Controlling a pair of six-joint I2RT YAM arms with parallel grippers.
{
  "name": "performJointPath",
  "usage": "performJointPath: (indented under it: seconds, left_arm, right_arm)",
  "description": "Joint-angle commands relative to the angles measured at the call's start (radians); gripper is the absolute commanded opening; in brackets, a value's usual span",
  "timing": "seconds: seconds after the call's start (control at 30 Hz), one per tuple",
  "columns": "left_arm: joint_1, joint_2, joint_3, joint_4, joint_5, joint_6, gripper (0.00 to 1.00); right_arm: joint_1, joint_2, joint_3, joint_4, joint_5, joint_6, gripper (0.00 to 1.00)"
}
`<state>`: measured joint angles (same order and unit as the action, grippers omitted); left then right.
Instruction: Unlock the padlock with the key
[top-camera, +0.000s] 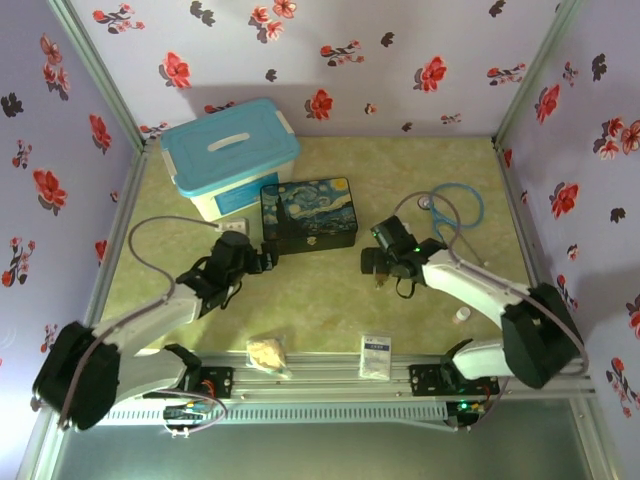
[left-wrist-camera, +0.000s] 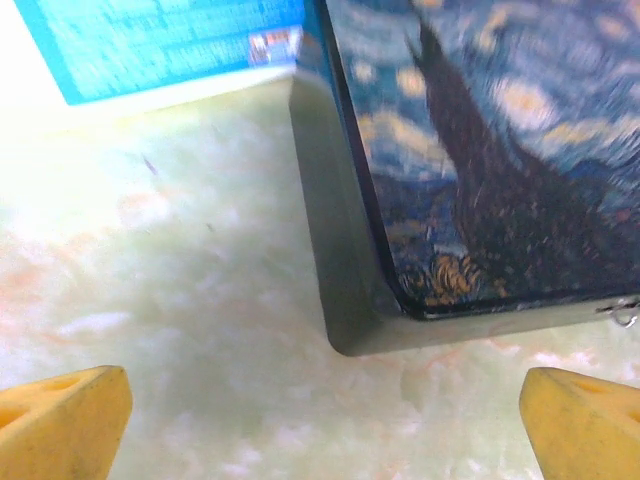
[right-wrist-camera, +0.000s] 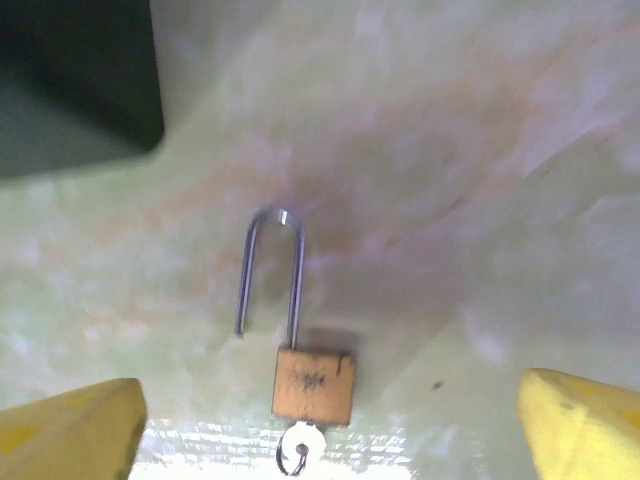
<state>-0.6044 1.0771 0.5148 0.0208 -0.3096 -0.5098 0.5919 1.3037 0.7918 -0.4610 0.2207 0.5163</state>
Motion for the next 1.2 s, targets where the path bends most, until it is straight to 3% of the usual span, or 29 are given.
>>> performJointPath:
  seconds: [0.0, 0.2, 0.33, 0.47, 0.67, 0.8, 1.03, 1.17]
  left_arm:
    - [0.046, -0.105, -0.020, -0.089, -0.095, 0.127, 1.00]
    - [0.137, -0.193, -0.056, -0.028, -0.281, 0.277, 1.00]
    - [0.224, -0.161, -0.058, 0.008, -0.290, 0.321, 1.00]
    - [0.318, -0.135, -0.120, 0.180, -0.296, 0.439, 1.00]
    - [0.473, 0.049, -0.246, 0.565, -0.137, 0.464, 1.00]
    - [0.551, 0.133, -0.253, 0.711, -0.012, 0.439, 1.00]
    - [0.588, 0.325, -0.231, 0.930, 0.066, 0.447, 1.00]
    - [0.592, 0.468, -0.236, 1.075, 0.083, 0.460, 1.00]
  right_arm:
    - [-0.092, -0.083, 0.038, 0.015, 0.151, -0.071, 0.99]
    - [-0.334, -0.116, 0.025, 0.114, 0.181, -0.155, 0.99]
    - [-0.419, -0.142, -0.068, 0.271, 0.260, -0.263, 0.99]
    - [-0.488, -0.178, -0.222, 0.551, 0.225, -0.338, 0.99]
    - [-0.515, -0.084, -0.407, 0.997, 0.202, -0.374, 0.99]
    - [-0.523, 0.042, -0.460, 1.243, 0.187, -0.382, 0.99]
    - [-0.587, 0.172, -0.495, 1.448, 0.130, -0.351, 0.99]
    - [-0.589, 0.205, -0.466, 1.404, 0.055, -0.370, 0.99]
